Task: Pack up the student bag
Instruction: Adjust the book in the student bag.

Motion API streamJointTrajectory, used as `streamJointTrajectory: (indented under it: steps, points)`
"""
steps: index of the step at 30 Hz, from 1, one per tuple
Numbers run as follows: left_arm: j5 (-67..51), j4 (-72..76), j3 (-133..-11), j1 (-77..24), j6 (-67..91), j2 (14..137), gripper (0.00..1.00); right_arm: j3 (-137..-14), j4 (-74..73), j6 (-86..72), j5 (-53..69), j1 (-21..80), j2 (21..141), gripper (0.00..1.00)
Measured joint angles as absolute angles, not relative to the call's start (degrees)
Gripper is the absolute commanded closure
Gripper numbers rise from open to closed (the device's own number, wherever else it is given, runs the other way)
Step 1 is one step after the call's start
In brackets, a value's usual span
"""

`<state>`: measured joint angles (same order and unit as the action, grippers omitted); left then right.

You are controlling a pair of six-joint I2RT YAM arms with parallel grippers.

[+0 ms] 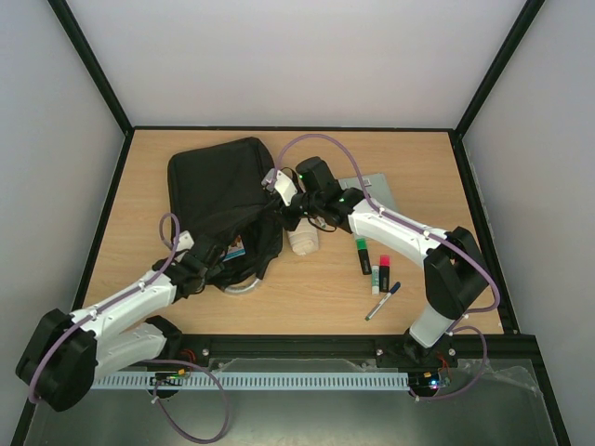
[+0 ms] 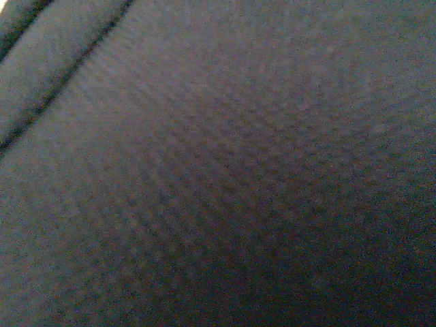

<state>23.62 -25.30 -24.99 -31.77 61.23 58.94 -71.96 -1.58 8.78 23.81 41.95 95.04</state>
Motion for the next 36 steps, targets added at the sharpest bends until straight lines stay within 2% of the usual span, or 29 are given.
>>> streamJointTrajectory:
  steps: [14, 30, 36]
  points:
    - [25.9, -17.2, -22.3, -31.1, 57.4, 61.4, 0.28, -72.0, -1.9, 8.8, 25.7, 41.8, 95.0, 0.99]
    - [19.3, 3.5, -21.1, -30.8, 44.7, 66.8, 0.32, -72.0, -2.7, 8.8, 27.0, 40.9, 95.1, 0.99]
    - [18.8, 5.9, -21.6, -30.9, 43.0, 69.6, 0.32, -72.0, -2.7, 9.0, 27.0, 40.9, 95.3, 0.99]
